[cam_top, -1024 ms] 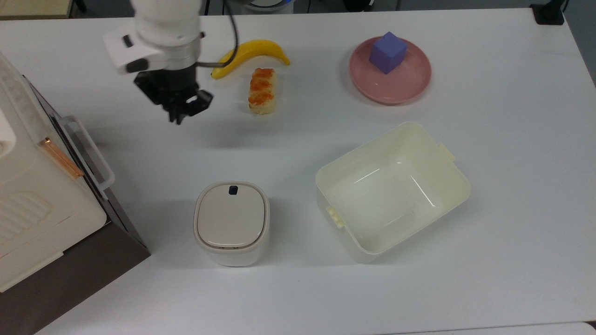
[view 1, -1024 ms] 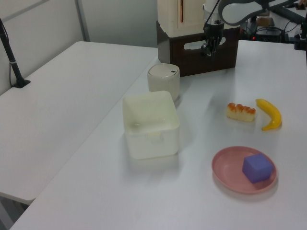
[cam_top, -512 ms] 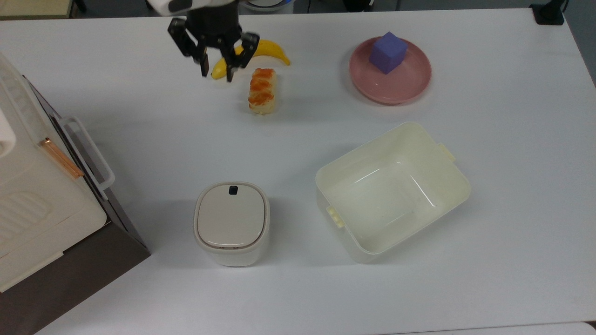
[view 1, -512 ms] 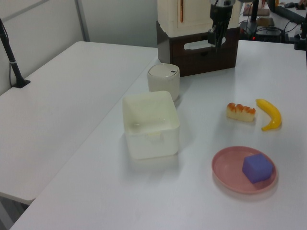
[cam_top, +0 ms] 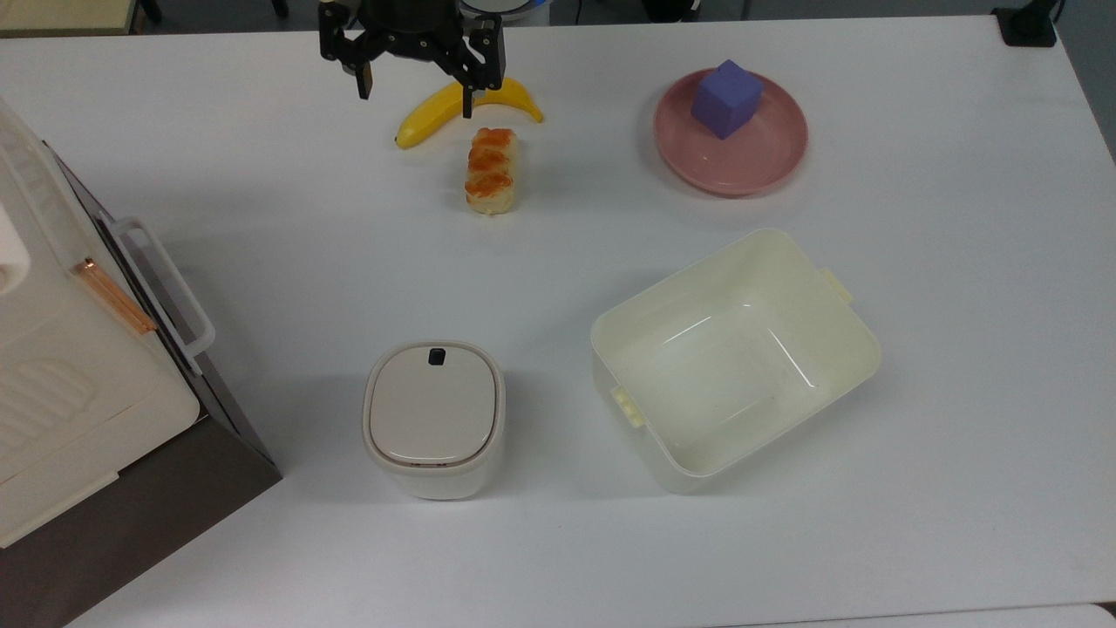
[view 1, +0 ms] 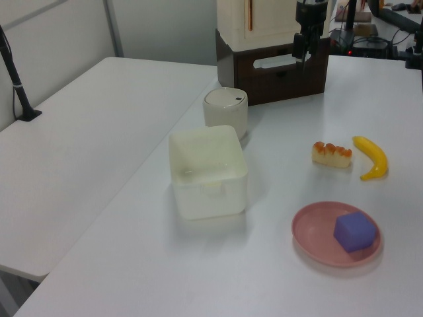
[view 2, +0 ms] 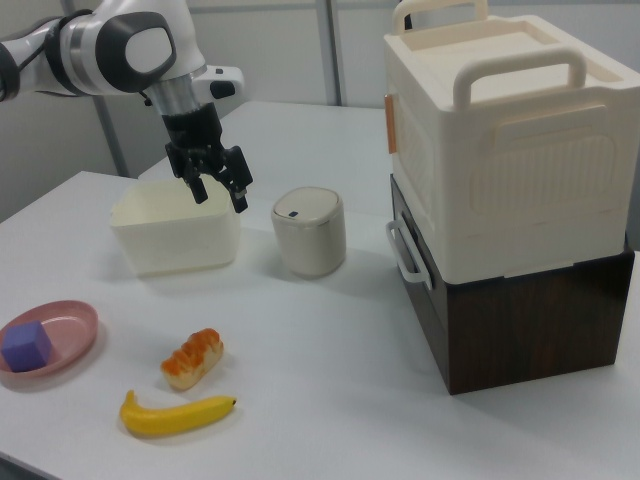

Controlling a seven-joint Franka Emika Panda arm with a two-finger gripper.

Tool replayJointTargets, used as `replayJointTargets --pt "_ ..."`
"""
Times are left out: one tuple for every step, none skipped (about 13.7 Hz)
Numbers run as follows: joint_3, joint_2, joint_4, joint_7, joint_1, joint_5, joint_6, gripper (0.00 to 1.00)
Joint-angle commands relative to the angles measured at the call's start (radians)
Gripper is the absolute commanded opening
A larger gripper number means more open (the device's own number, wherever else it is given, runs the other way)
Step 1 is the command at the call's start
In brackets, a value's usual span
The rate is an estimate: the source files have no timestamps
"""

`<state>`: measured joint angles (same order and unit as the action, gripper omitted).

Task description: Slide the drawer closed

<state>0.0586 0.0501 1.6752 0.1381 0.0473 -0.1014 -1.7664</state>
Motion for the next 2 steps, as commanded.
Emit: replayJointTargets --pt "0.013 -0.016 -0.003 -0.023 0.013 0.014 0.056 1.0" --pt "0.012 -0.016 -0.008 -0.023 0.013 0.014 0.067 1.0"
